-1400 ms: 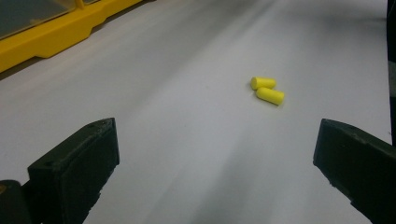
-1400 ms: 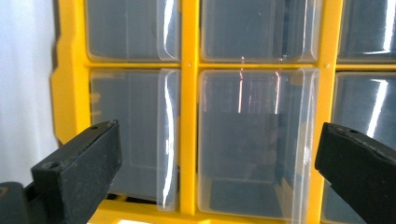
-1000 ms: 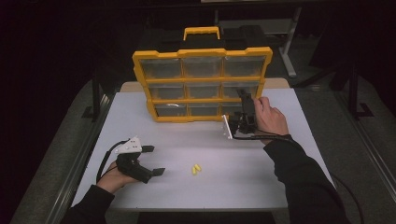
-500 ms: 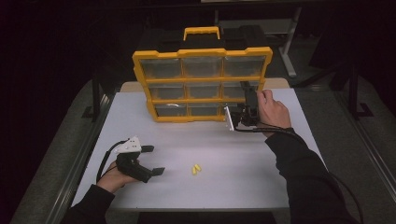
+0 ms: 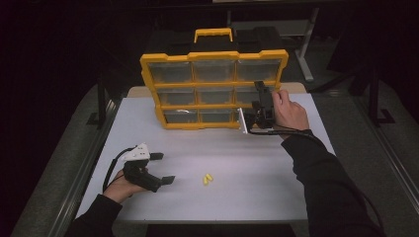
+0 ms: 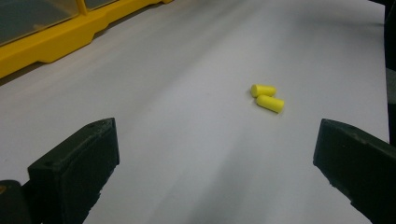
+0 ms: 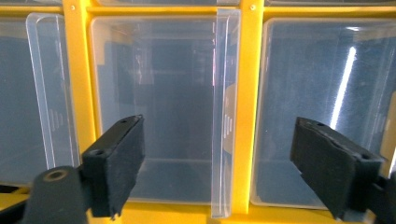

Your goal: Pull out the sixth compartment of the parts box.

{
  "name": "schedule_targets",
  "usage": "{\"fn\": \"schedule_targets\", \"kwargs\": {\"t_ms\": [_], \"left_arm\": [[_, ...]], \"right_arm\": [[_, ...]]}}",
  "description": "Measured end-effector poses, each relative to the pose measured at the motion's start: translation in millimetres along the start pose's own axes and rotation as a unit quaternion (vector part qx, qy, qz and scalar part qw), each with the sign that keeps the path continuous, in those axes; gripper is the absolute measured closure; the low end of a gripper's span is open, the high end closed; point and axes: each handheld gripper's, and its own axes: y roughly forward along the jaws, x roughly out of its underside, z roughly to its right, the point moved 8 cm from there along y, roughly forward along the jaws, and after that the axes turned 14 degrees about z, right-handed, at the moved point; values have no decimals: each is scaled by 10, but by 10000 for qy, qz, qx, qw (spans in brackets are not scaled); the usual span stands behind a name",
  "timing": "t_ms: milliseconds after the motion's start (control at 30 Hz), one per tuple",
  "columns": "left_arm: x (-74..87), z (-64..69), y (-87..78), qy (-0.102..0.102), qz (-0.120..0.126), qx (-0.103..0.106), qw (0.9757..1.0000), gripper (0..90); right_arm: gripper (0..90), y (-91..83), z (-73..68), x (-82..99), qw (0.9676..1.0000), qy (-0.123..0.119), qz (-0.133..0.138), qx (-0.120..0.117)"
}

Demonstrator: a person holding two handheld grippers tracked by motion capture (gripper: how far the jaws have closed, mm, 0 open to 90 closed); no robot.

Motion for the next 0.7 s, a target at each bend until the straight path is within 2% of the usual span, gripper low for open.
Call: {"fn": "schedule_targets", "kwargs": {"t_ms": [200, 367, 700], "left_arm": [[-2, -4, 5, 18, -5, 19, 10000, 0], [-10, 4, 5, 26, 16, 27, 10000, 0], [-12, 9, 2, 28, 24, 18, 10000, 0]], "right_arm": [[295, 5, 1, 12, 10000, -5, -76, -8], [417, 2, 0, 2, 9999, 71, -129, -56], [526, 33, 10, 7, 9997, 131, -169, -73]]}}
